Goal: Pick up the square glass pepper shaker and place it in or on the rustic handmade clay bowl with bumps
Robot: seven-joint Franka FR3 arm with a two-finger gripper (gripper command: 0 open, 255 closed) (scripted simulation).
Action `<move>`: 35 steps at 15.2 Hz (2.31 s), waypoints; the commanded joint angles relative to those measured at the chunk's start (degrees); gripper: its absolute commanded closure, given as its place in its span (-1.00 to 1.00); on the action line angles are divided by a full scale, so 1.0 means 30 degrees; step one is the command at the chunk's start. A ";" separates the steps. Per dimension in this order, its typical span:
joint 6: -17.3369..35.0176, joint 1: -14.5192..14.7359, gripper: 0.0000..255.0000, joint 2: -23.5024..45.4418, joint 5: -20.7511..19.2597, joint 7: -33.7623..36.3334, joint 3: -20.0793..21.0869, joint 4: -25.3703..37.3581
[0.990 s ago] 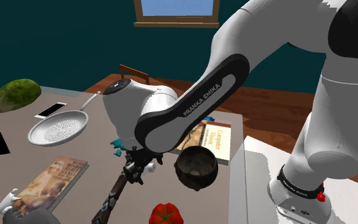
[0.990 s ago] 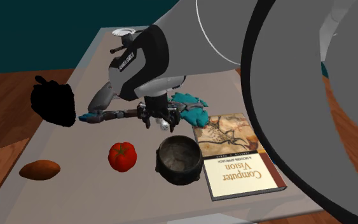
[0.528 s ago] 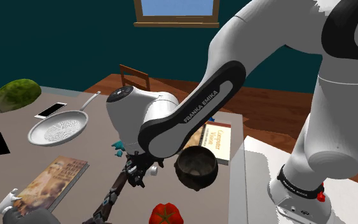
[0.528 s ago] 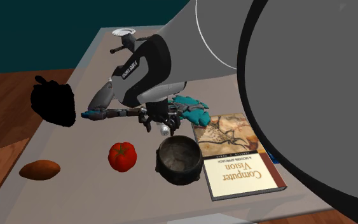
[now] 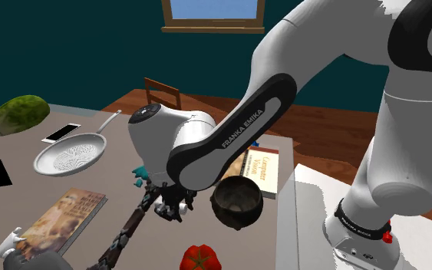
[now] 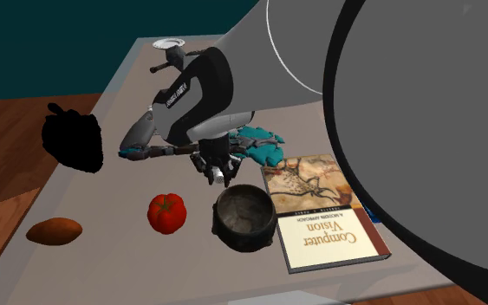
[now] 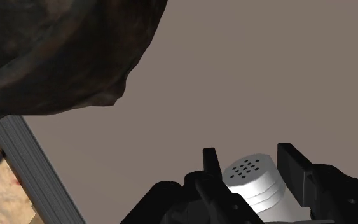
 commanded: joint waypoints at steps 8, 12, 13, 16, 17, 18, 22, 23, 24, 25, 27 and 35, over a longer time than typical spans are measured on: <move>-0.0438 -0.0076 1.00 -0.0343 0.0255 -0.0172 0.0076 0.0170; -0.1349 -0.0200 1.00 -0.0994 0.0733 -0.0495 0.0199 0.0555; -0.1580 -0.0226 1.00 -0.1148 0.0843 -0.0570 0.0223 0.0662; -0.2279 -0.0297 1.00 -0.1585 0.1153 -0.0782 0.0279 0.1010; -0.2515 -0.0318 1.00 -0.1723 0.1248 -0.0847 0.0293 0.1134; -0.2751 -0.0338 1.00 -0.1857 0.1340 -0.0911 0.0306 0.1262; -0.3706 -0.0407 1.00 -0.2350 0.1671 -0.1139 0.0338 0.1819; -0.3946 -0.0421 1.00 -0.2462 0.1744 -0.1190 0.0342 0.1969; -0.4188 -0.0435 1.00 -0.2570 0.1814 -0.1239 0.0345 0.2123; -0.4430 -0.0448 1.00 -0.2673 0.1881 -0.1285 0.0347 0.2281; -0.4916 -0.0472 1.00 -0.2866 0.2003 -0.1370 0.0349 0.2611; -0.6887 -0.0544 1.00 -0.3454 0.2359 -0.1618 0.0332 0.4103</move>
